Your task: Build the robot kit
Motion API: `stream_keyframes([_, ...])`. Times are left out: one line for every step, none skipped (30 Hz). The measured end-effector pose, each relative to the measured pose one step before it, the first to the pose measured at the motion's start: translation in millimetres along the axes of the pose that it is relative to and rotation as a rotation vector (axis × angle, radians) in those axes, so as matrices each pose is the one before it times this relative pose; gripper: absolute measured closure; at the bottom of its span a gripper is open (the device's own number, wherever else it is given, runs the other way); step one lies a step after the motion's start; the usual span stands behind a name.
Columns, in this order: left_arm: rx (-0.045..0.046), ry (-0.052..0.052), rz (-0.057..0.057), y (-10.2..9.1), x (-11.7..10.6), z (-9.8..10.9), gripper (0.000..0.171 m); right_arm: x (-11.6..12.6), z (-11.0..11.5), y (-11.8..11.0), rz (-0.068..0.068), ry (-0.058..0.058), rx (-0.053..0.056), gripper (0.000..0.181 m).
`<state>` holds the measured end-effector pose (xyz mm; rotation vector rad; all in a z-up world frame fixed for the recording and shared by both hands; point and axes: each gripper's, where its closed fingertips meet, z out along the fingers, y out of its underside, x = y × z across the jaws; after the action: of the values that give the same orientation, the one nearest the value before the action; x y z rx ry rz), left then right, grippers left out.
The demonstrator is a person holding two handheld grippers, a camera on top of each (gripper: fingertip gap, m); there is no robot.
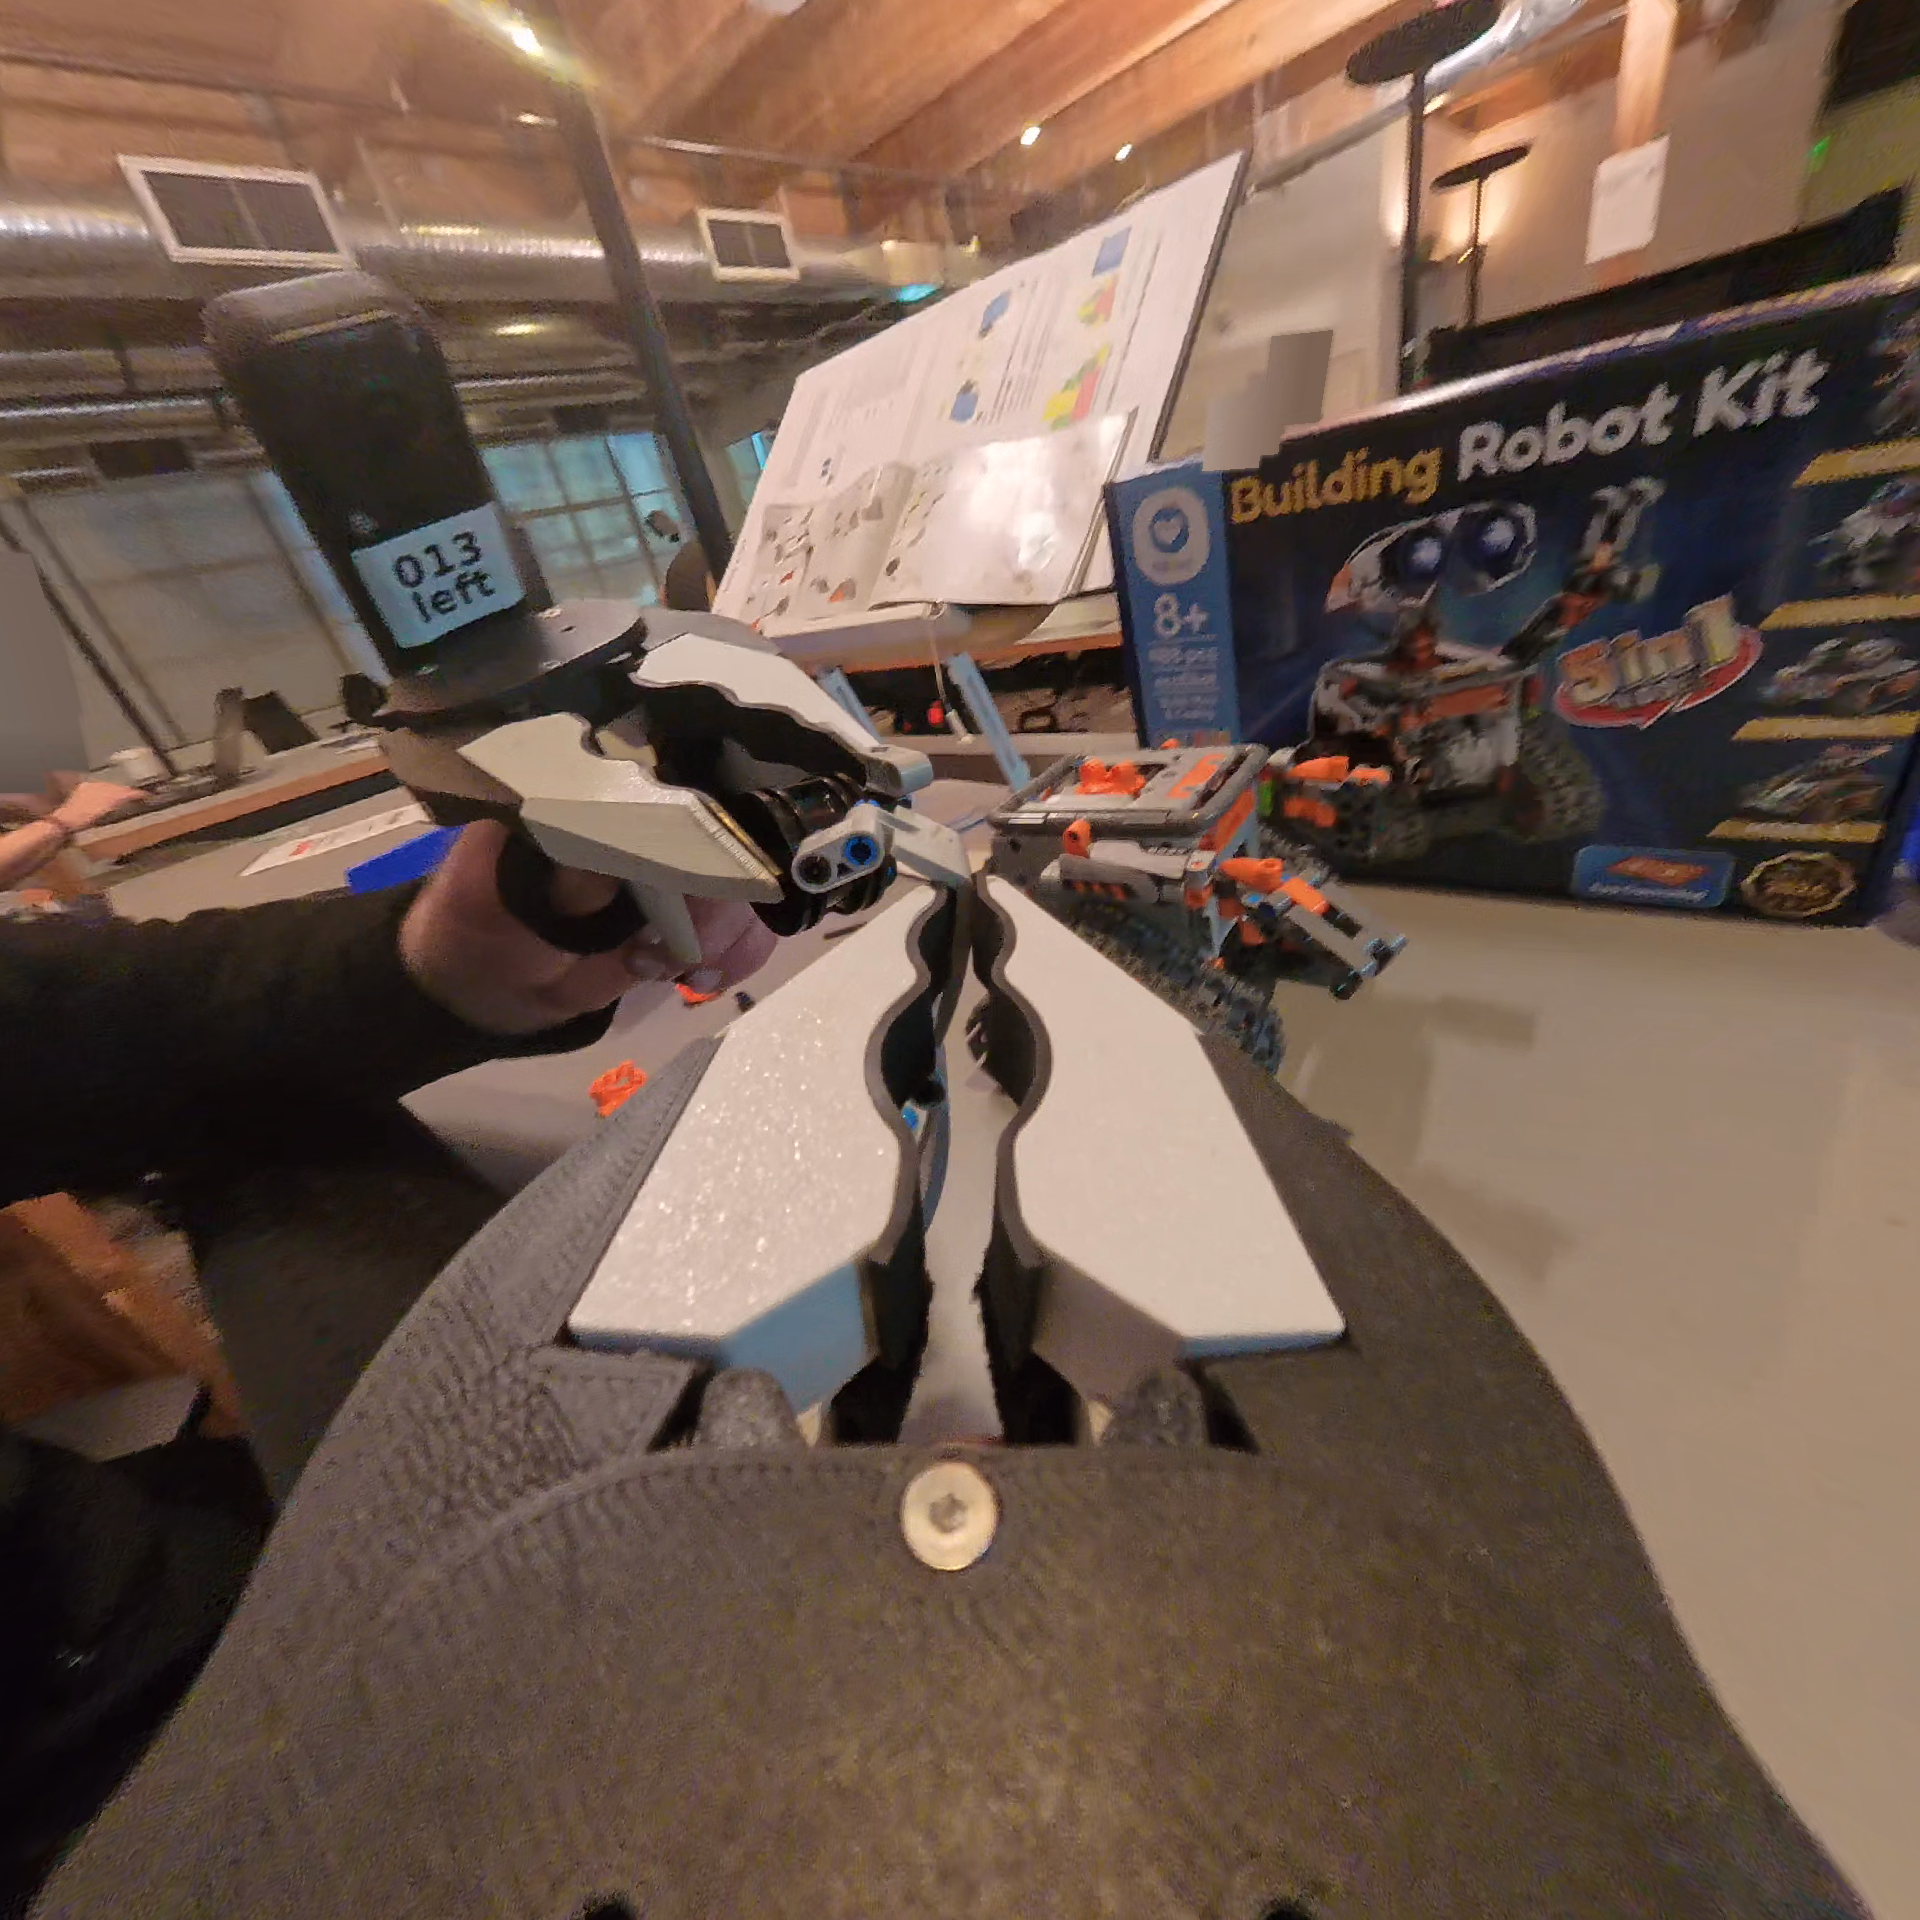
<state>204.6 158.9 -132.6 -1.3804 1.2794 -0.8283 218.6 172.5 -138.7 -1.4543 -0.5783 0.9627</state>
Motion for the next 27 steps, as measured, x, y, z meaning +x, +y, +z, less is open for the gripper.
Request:
stream_keyframes([0.01158,-0.0195,0.0089,-2.31,-0.97,-0.22,0.142,0.18,1.12,-1.81,-0.0155,0.0161,0.0086,0.181])
stream_keyframes([0.01233,-0.0072,0.0039,-2.15,0.61,0.32,0.142,-0.16,1.22,-1.55,-0.0185,0.0158,0.0073,0.181])
stream_keyframes([0.00189,-0.0098,0.0013,-0.39,0.08,0.90,0.142,-0.64,1.00,-2.05,-0.0212,0.0162,0.0104,0.181])
stream_keyframes([0.00187,-0.0196,0.0063,0.25,-1.33,0.95,0.142,-1.68,1.24,-1.59,-0.0143,0.0086,0.0051,0.181])
stream_keyframes([0.00796,-0.0078,0.0056,-0.49,0.44,0.74,0.142,-0.67,0.84,-2.07,-0.0096,0.0123,0.0103,0.181])
stream_keyframes([0.01510,-0.0035,0.0036,-1.84,1.18,0.28,0.142,1.07,0.78,-0.94,-0.0106,0.0216,0.0028,0.181])
stream_keyframes([0.00832,-0.0261,0.0102,-1.21,-2.22,-0.05,0.142,1.83,0.63,-0.63,-0.0119,0.0216,0.0017,0.181])
stream_keyframes([0.00897,-0.0147,0.0165,-1.36,-0.59,0.14,0.142,1.51,-0.04,-2.38,-0.0054,0.0176,0.0152,0.181])
stream_keyframes([0.01030,-0.0058,0.0124,-1.73,1.11,0.23,0.142,0.99,0.05,-1.67,0.0015,0.0135,0.0140,0.181])
stream_keyframes([0.00081,-0.0205,0.0143,-0.35,-0.83,0.53,0.142,0.92,0.53,-0.45,0.0008,0.0130,0.0070,0.181])
stream_keyframes([-0.00001,-0.0167,0.0134,-0.23,-0.46,0.62,0.142,0.49,0.38,-0.52,-0.0044,0.0122,0.0093,0.181])
stream_keyframes([0.01211,-0.0119,0.0110,-2.00,-0.02,0.15,0.142,-0.05,-0.05,-1.39,-0.0071,0.0099,0.0142,0.181])
stream_keyframes([0.01271,-0.0086,0.0077,-2.08,0.21,0.13,0.142,0.48,-0.14,-1.30,-0.0014,0.0110,0.0121,0.181])
stream_keyframes([0.00850,-0.0042,0.0104,-1.84,0.86,0.33,0.142,0.77,0.05,-1.03,-0.0023,0.0108,0.0083,0.181])
stream_keyframes([0.00188,-0.0148,0.0158,-1.03,-0.35,0.67,0.141,0.77,-0.21,-2.03,-0.0063,0.0125,0.0135,0.181])
stream_keyframes([0.00218,-0.0145,0.0155,-1.27,-0.17,0.79,0.142,0.00,-0.05,-2.03,-0.0037,0.0079,0.0123,0.181])
stream_keyframes([-0.00233,-0.0120,0.0077,-0.65,-0.36,1.08,0.141,0.01,0.06,-1.62,-0.0010,0.0059,0.0080,0.181])
stream_keyframes([0.00015,-0.0040,0.0092,-0.78,0.37,0.97,0.141,0.40,-0.49,-2.44,0.0002,0.0042,0.0112,0.181])
stream_keyframes([0.00609,-0.0030,0.0197,-1.52,1.12,0.20,0.141,1.01,-0.80,-3.05,-0.0001,0.0062,0.0143,0.181])
stream_keyframes([0.00226,-0.0189,0.0218,-1.32,-0.41,0.16,0.142,0.46,-0.17,-1.62,-0.0011,0.0033,0.0048,0.181])
stream_keyframes([-0.00507,-0.0141,0.0182,-0.67,0.52,0.84,0.142,0.84,0.17,-0.36,-0.0048,0.0072,-0.0010,0.181])
stream_keyframes([-0.00419,-0.0073,0.0126,-0.81,0.55,0.87,0.141,1.27,-0.26,-0.94,-0.0082,0.0071,0.0032,0.181])
stream_keyframes([0.00390,-0.0034,0.0026,-1.62,-0.26,0.50,0.142,1.05,-0.60,-1.03,-0.0095,0.0052,0.0032,0.181])
stream_keyframes([-0.00315,0.0032,-0.0114,-0.36,-0.25,1.02,0.142,0.93,-0.26,-0.47,-0.0108,0.0095,0.0000,0.181])
stream_keyframes([-0.00271,0.0050,-0.0083,0.04,0.16,1.11,0.142,0.84,-0.24,-0.58,-0.0145,0.0109,0.0017,0.181])
stream_keyframes([0.00125,0.0023,0.0029,-0.08,0.30,0.81,0.141,0.69,-0.49,-0.58,-0.0149,0.0089,0.0011,0.181])
stream_keyframes([-0.00478,0.0008,0.0100,0.86,0.52,0.91,0.141,0.83,-0.45,-0.33,-0.0119,0.0084,-0.0007,0.181])
